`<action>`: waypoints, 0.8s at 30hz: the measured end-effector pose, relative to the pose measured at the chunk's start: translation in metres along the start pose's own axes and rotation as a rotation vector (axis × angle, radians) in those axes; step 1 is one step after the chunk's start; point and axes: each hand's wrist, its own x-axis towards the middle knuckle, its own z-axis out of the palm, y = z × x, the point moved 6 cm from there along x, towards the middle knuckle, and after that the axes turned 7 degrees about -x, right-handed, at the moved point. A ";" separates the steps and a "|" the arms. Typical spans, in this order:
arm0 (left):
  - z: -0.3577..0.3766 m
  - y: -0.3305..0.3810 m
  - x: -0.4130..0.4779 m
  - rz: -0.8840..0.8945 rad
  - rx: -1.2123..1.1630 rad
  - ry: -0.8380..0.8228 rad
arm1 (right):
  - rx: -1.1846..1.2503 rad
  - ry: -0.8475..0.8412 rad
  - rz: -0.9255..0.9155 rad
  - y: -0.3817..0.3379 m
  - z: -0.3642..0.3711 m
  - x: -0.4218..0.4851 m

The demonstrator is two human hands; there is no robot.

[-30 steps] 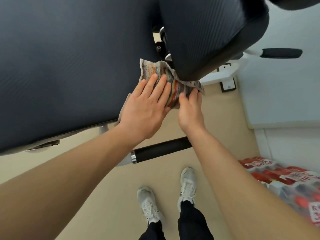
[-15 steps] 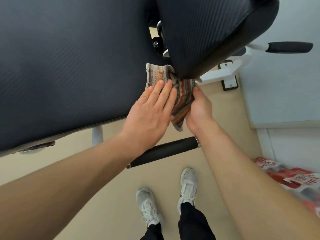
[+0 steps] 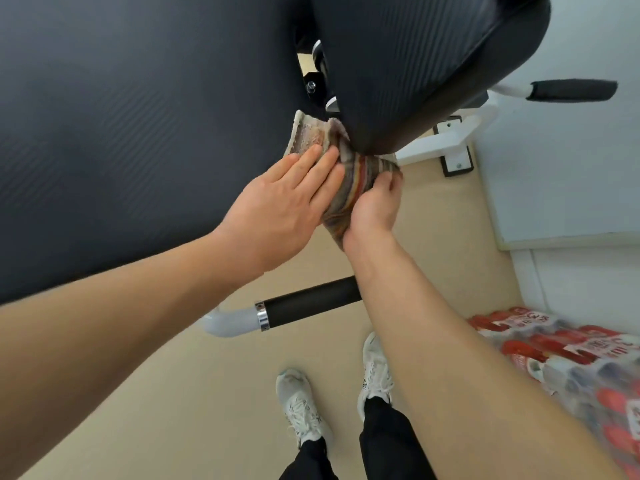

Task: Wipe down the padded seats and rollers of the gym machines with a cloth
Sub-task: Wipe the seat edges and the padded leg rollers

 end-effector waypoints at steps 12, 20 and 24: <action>-0.004 0.011 0.029 -0.099 -0.042 -0.010 | -0.192 0.083 -0.047 -0.017 -0.004 -0.006; -0.013 -0.047 -0.055 -0.235 -0.097 -0.035 | -0.970 -0.224 -0.564 -0.015 0.031 -0.123; -0.020 -0.088 -0.024 -0.357 -0.054 -0.092 | -1.099 -0.405 -0.560 -0.037 0.086 -0.113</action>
